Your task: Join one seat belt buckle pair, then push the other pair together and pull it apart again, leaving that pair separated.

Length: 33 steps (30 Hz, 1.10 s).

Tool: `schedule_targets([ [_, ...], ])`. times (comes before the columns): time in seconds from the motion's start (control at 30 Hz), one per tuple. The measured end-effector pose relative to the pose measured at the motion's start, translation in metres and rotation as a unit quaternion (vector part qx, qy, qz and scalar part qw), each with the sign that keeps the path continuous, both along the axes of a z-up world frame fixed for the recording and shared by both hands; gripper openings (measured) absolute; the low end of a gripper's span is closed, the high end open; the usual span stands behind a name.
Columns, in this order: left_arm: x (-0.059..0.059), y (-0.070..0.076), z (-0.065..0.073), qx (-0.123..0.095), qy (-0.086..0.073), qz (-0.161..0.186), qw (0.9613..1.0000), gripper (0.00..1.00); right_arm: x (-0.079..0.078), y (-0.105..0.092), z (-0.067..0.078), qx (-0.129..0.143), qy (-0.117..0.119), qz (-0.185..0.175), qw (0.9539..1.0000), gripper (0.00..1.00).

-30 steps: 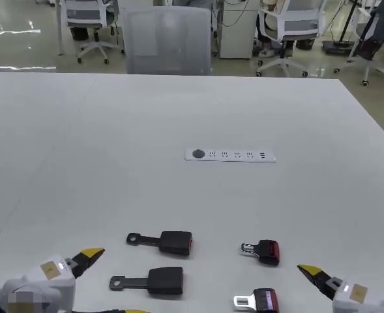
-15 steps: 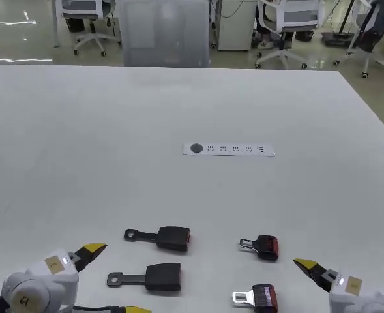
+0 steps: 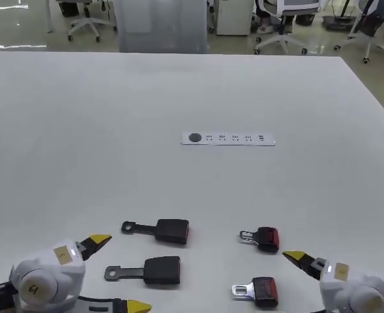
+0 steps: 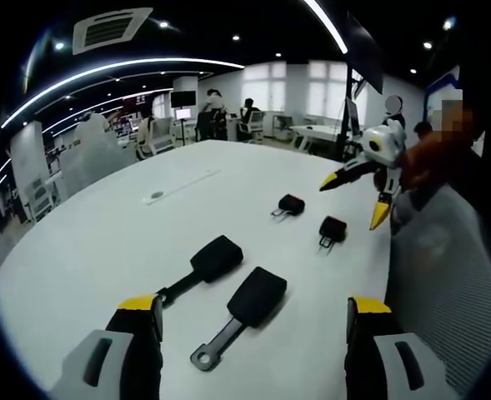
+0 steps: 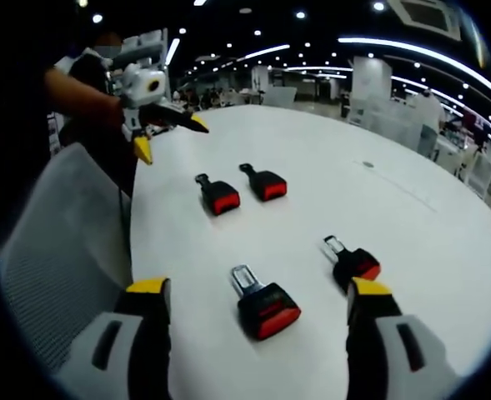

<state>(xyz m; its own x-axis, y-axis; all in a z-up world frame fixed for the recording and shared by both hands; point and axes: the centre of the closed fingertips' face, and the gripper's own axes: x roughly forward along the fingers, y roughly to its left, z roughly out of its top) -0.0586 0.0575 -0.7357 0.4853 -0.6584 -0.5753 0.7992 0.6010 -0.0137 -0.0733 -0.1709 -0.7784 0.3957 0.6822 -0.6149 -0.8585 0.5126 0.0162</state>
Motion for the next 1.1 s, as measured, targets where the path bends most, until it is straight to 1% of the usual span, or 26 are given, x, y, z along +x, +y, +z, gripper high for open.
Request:
schedule_targets([
  [0.13, 0.002, -0.001, -0.008, 0.010, 0.006, -0.015, 0.9998, 0.92, 0.002, 0.001, -0.005, -0.002, 0.006, 0.012, 0.9999, 0.87],
  [0.2, 0.005, -0.002, -0.012, 0.018, 0.006, -0.025, 0.9995, 0.92, 0.004, 0.002, -0.008, -0.008, 0.010, 0.019, 0.9997, 0.87],
  [0.33, 0.010, -0.005, -0.018, 0.026, 0.009, -0.038, 0.9989, 0.90, 0.005, 0.001, -0.014, -0.017, 0.016, 0.035, 0.9991, 0.85],
  [0.47, 0.012, -0.010, -0.024, 0.040, 0.010, -0.059, 0.9974, 0.88, 0.005, 0.000, -0.021, -0.026, 0.023, 0.052, 0.9980, 0.83],
  [0.5, 0.013, -0.011, -0.027, 0.046, 0.011, -0.066, 0.9967, 0.88, 0.006, 0.000, -0.022, -0.028, 0.026, 0.057, 0.9977, 0.82],
  [0.63, 0.015, -0.018, -0.033, 0.057, 0.014, -0.088, 0.9944, 0.84, 0.006, -0.001, -0.027, -0.036, 0.032, 0.075, 0.9960, 0.78],
  [0.7, 0.016, -0.021, -0.038, 0.066, 0.015, -0.103, 0.9924, 0.83, 0.006, -0.001, -0.030, -0.040, 0.034, 0.082, 0.9952, 0.78],
  [0.73, 0.016, -0.022, -0.042, 0.078, 0.017, -0.114, 0.9903, 0.83, 0.006, -0.001, -0.031, -0.041, 0.040, 0.087, 0.9946, 0.77],
  [0.77, 0.017, -0.023, -0.044, 0.087, 0.013, -0.122, 0.9887, 0.81, 0.006, -0.001, -0.032, -0.042, 0.042, 0.089, 0.9942, 0.77],
  [0.8, 0.018, -0.025, -0.046, 0.089, 0.009, -0.129, 0.9876, 0.79, 0.007, -0.001, -0.034, -0.043, 0.043, 0.094, 0.9937, 0.76],
  [0.83, 0.018, -0.026, -0.048, 0.088, 0.011, -0.131, 0.9874, 0.78, 0.007, -0.002, -0.035, -0.046, 0.043, 0.098, 0.9931, 0.75],
  [0.87, 0.019, -0.028, -0.051, 0.092, 0.019, -0.137, 0.9862, 0.78, 0.006, -0.002, -0.038, -0.051, 0.046, 0.104, 0.9922, 0.75],
  [0.9, 0.019, -0.028, -0.054, 0.095, 0.019, -0.142, 0.9851, 0.78, 0.006, -0.002, -0.039, -0.052, 0.049, 0.107, 0.9917, 0.74],
  [0.93, 0.020, -0.029, -0.058, 0.105, 0.016, -0.151, 0.9828, 0.78, 0.006, -0.002, -0.040, -0.052, 0.053, 0.113, 0.9909, 0.73],
  [0.97, 0.021, -0.029, -0.061, 0.109, 0.017, -0.154, 0.9819, 0.78, 0.005, -0.001, -0.041, -0.054, 0.053, 0.118, 0.9901, 0.72],
  [1.03, 0.023, -0.031, -0.066, 0.110, 0.024, -0.161, 0.9804, 0.77, 0.005, -0.003, -0.045, -0.066, 0.053, 0.130, 0.9878, 0.69],
  [1.1, 0.026, -0.031, -0.072, 0.116, 0.026, -0.170, 0.9782, 0.75, 0.005, -0.003, -0.047, -0.067, 0.058, 0.136, 0.9868, 0.65],
])
